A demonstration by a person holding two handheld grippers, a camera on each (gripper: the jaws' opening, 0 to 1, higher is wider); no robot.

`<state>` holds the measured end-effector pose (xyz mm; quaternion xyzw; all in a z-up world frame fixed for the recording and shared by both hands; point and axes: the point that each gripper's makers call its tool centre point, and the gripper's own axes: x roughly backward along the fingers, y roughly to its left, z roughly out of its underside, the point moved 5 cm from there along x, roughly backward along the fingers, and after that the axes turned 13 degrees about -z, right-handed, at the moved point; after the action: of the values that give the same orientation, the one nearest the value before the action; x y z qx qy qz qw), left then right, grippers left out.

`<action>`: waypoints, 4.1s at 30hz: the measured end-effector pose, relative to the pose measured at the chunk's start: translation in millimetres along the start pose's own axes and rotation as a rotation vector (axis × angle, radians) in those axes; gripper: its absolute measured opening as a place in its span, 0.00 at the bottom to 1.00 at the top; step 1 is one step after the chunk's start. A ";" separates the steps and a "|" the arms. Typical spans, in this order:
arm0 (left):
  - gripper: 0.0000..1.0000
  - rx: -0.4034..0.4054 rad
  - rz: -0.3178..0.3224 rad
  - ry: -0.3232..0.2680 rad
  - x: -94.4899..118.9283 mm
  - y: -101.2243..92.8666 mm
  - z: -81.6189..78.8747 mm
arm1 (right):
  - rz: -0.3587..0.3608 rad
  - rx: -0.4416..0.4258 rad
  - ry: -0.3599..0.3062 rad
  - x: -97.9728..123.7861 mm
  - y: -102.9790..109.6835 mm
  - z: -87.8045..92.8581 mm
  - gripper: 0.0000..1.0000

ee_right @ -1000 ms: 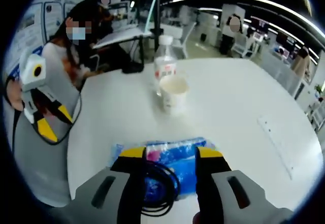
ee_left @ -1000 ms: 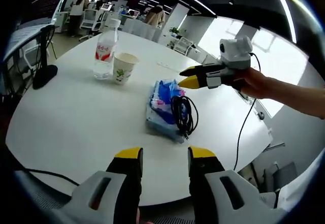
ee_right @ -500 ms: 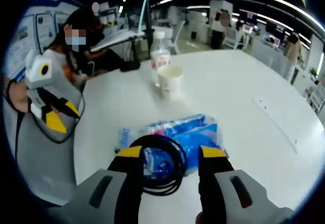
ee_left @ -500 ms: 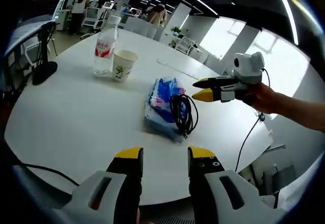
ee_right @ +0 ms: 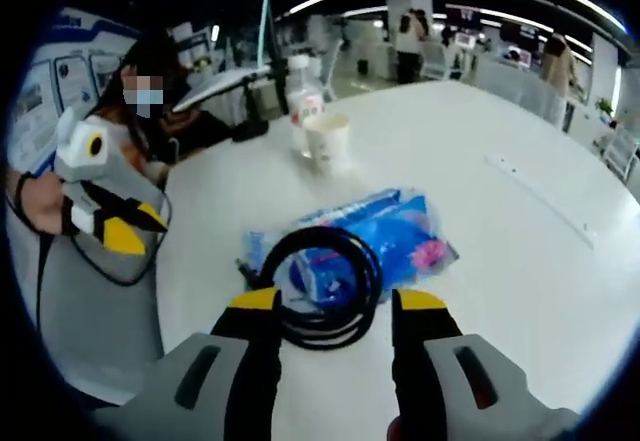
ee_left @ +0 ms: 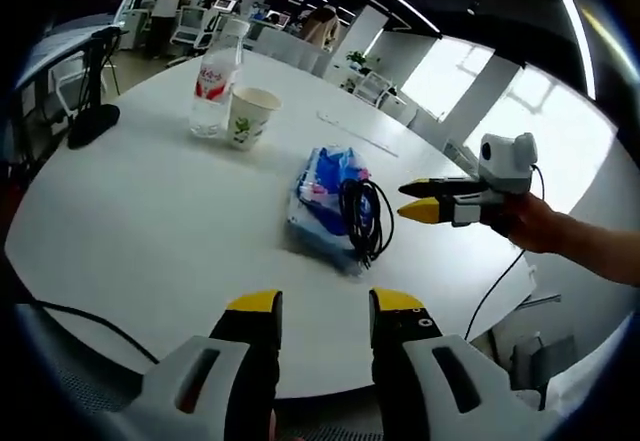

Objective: Arrange the tabletop items into an orderly group along one side of the table until the central work area is clear of visible clutter.

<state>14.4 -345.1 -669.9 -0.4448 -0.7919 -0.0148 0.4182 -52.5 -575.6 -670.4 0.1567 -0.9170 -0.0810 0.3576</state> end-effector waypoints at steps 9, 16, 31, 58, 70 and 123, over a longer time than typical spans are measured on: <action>0.33 0.008 0.000 0.013 -1.7 -2.4 4.4 | 0.012 -0.060 -0.024 6.9 0.3 15.3 0.43; 0.33 0.005 0.004 0.022 -3.1 -4.3 5.7 | 0.018 -0.077 -0.028 10.7 2.8 20.0 0.44; 0.32 0.041 -0.006 0.033 -5.2 -0.2 9.1 | 0.023 -0.099 -0.031 16.1 -1.9 23.9 0.41; 0.32 0.075 -0.018 0.011 -2.0 11.1 2.3 | 0.049 -0.263 -0.109 -32.5 -23.4 1.3 0.28; 0.32 0.075 -0.018 0.015 0.0 15.6 1.3 | 0.112 -0.175 -0.047 -51.6 -29.2 -4.2 0.19; 0.32 0.049 0.006 0.029 4.1 10.0 7.3 | 0.157 -0.074 -0.127 4.8 3.4 -0.2 0.03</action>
<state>15.8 -333.4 -675.4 -0.4367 -0.7844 -0.0004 0.4404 -56.4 -574.1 -666.3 0.0656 -0.9437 -0.0962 0.3097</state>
